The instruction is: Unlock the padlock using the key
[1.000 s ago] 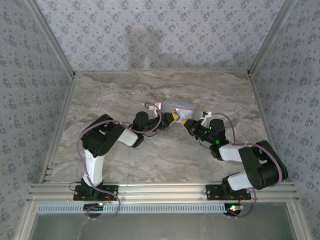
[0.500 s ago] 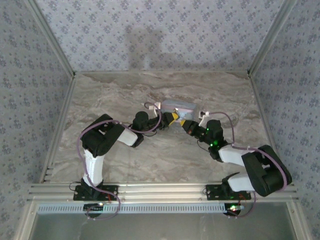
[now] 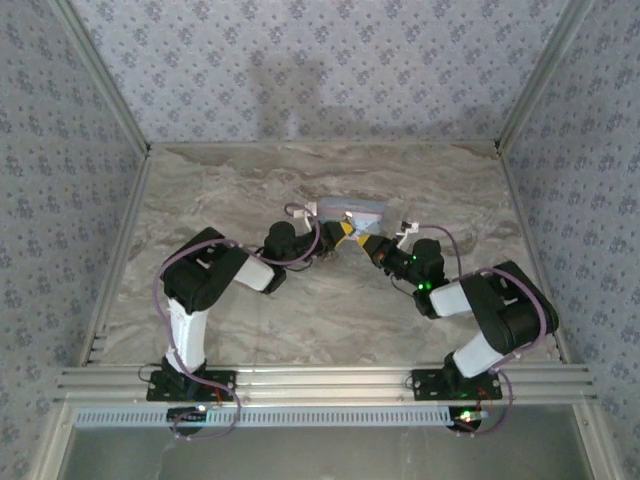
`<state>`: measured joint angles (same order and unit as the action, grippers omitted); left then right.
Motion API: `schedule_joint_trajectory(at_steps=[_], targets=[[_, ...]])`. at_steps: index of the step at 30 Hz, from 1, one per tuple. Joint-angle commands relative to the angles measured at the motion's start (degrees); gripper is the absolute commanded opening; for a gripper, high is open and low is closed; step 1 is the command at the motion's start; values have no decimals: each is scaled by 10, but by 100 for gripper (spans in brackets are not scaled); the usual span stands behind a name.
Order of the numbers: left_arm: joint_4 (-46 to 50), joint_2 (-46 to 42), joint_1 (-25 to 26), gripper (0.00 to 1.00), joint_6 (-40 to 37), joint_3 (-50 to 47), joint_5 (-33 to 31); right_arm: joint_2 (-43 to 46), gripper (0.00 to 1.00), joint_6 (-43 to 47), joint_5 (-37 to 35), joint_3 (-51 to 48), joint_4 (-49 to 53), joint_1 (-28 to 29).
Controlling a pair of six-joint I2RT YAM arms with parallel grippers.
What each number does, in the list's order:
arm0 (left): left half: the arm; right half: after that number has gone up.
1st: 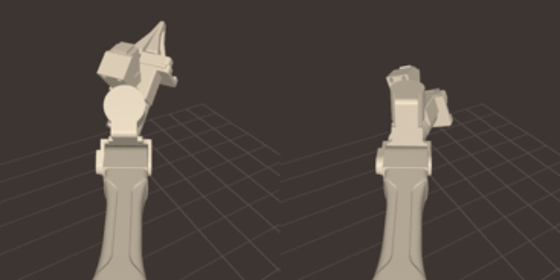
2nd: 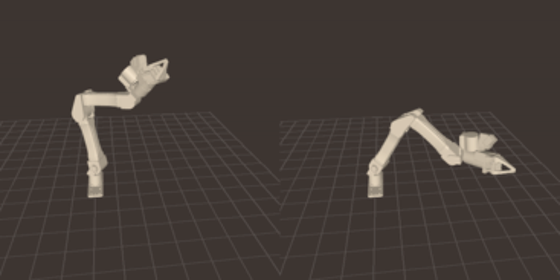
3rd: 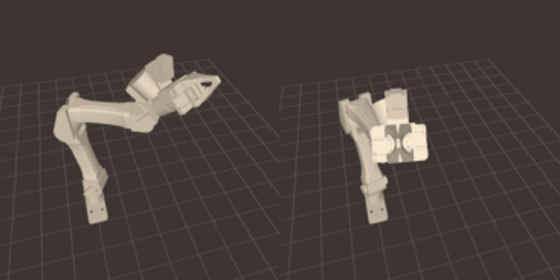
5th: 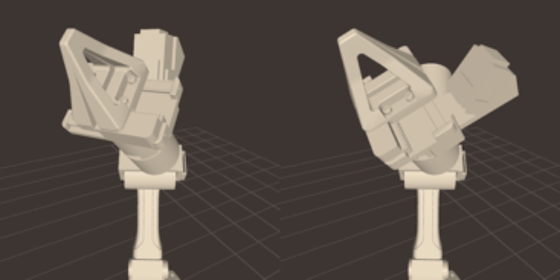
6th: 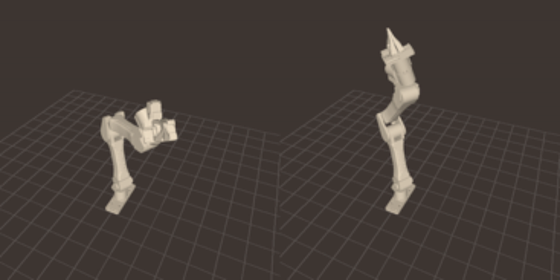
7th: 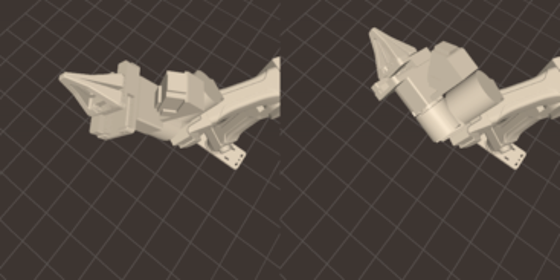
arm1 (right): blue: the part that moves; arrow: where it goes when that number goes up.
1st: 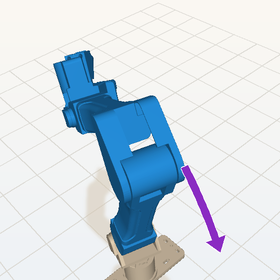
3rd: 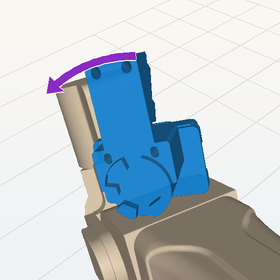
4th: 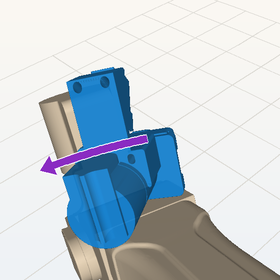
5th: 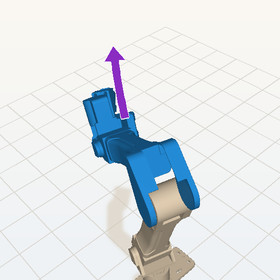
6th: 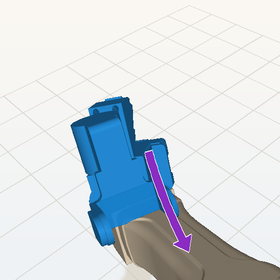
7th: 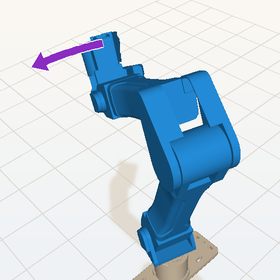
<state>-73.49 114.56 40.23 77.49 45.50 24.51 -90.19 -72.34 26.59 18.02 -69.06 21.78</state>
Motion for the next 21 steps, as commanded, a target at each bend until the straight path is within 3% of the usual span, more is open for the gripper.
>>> schedule_joint_trajectory(at_steps=[1,5,8,14,21], targets=[[-71,-19,28,0,-8,17,85,-11,0,-29,5,22,-72,7],[-71,-20,28,0,-6,16,87,32,0,90,1,38,67,20],[-71,-21,28,0,-6,16,90,49,0,139,-3,38,101,25],[-72,-19,28,0,-8,18,92,-24,0,17,27,33,-63,-6],[-71,-22,28,0,-7,17,96,-37,0,-38,41,62,-108,0]])
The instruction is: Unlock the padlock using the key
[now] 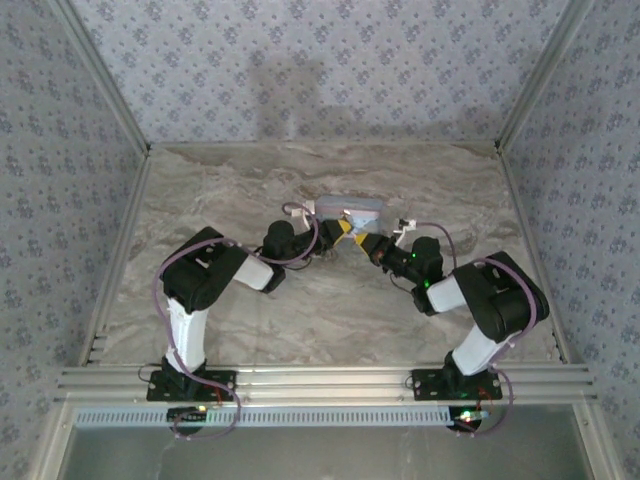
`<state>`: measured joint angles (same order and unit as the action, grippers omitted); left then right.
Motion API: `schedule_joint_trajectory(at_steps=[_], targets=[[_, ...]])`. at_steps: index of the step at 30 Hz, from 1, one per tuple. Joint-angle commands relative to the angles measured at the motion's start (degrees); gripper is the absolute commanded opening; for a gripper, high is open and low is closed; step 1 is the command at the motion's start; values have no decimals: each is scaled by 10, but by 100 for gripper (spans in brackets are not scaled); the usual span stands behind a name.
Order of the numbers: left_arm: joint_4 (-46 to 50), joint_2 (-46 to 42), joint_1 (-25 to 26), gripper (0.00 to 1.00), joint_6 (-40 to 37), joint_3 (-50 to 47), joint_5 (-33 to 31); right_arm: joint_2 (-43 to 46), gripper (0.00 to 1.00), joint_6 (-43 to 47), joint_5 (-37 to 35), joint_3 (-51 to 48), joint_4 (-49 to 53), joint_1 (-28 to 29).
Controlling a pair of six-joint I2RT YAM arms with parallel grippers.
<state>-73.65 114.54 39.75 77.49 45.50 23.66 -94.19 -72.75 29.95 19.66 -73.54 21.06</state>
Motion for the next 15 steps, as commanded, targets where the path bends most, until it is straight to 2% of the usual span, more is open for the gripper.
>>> schedule_joint_trajectory(at_steps=[1,10,15], targets=[[-70,-21,32,0,-6,16,104,4,0,-39,11,50,-63,7],[-69,-24,30,0,-3,15,104,1,0,-44,22,51,-56,5],[-69,-27,17,0,2,0,90,51,0,42,39,32,59,8]])
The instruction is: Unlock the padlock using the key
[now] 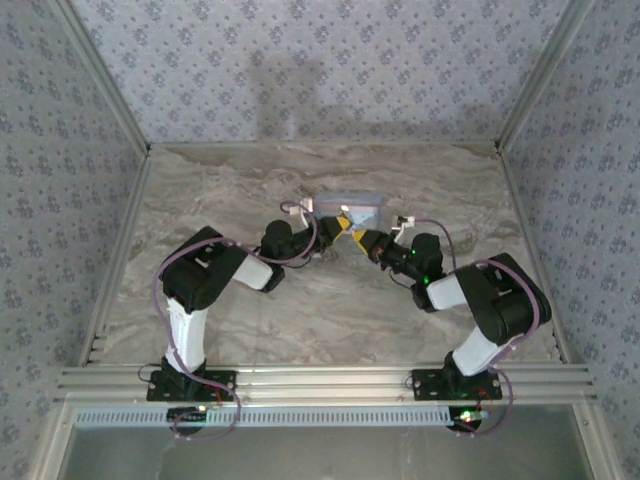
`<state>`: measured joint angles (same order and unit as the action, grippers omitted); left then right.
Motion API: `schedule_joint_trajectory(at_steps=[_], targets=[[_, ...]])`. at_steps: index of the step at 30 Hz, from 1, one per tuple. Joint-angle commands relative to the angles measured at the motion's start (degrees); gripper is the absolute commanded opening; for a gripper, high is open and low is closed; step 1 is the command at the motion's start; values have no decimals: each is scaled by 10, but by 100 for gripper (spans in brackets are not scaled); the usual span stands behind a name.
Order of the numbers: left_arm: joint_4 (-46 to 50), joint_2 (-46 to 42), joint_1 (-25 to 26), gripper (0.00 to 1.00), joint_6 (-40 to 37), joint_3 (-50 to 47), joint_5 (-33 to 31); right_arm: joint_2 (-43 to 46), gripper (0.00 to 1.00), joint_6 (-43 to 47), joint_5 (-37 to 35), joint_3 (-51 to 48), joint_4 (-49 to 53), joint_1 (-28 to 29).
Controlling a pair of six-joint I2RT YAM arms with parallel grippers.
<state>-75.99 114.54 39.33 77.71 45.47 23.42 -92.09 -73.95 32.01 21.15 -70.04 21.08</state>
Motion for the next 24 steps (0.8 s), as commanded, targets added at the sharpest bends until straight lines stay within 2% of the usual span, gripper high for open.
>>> schedule_joint_trajectory(at_steps=[1,6,11,16,20,24], targets=[[-47,-28,18,0,0,-2,91,37,0,60,21,9,29,6],[-46,-28,1,0,6,-4,93,67,0,94,33,-38,54,-1],[-41,-27,-10,0,4,-10,86,141,0,154,38,-58,142,-1],[-37,-29,-17,0,2,-13,81,278,0,237,42,-57,318,-4],[-30,-29,-18,0,1,-9,84,431,0,320,25,-37,483,5],[-27,-27,-17,0,2,-6,87,560,0,374,13,5,583,10]])
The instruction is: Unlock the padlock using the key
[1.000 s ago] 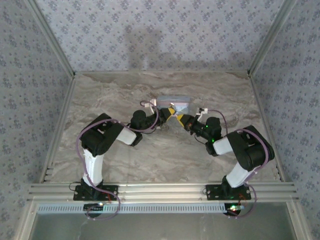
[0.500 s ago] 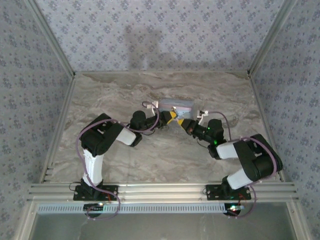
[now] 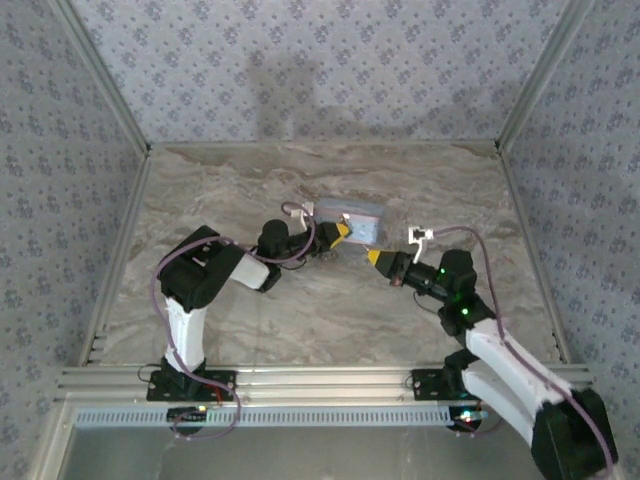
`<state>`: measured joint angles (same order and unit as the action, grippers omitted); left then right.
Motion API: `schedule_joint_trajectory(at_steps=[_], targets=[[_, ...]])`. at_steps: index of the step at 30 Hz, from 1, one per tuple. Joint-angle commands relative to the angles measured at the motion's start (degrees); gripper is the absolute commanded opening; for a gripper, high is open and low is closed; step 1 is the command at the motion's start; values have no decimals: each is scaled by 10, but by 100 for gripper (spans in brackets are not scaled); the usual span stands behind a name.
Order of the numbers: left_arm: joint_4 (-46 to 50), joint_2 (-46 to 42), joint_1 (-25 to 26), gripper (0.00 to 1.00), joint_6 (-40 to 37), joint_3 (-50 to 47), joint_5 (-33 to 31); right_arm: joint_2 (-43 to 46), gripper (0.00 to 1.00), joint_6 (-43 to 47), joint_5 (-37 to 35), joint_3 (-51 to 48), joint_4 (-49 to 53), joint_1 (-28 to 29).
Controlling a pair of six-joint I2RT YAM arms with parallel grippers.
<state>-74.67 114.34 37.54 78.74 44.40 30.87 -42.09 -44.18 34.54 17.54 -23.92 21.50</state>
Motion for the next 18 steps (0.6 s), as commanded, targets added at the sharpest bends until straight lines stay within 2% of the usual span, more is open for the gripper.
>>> schedule_joint_trajectory(at_steps=[1,2,7,12,18], targets=[[-40,-25,1,0,-9,4,14,77,0,77,-11,49,136,5],[-40,-24,0,0,-9,5,15,90,0,99,-5,58,145,6],[-46,-23,4,0,-9,3,16,106,0,87,36,90,124,16],[-51,-21,6,0,-6,2,17,107,0,86,39,105,111,26],[-59,-18,6,0,0,7,20,89,0,36,31,76,62,27]])
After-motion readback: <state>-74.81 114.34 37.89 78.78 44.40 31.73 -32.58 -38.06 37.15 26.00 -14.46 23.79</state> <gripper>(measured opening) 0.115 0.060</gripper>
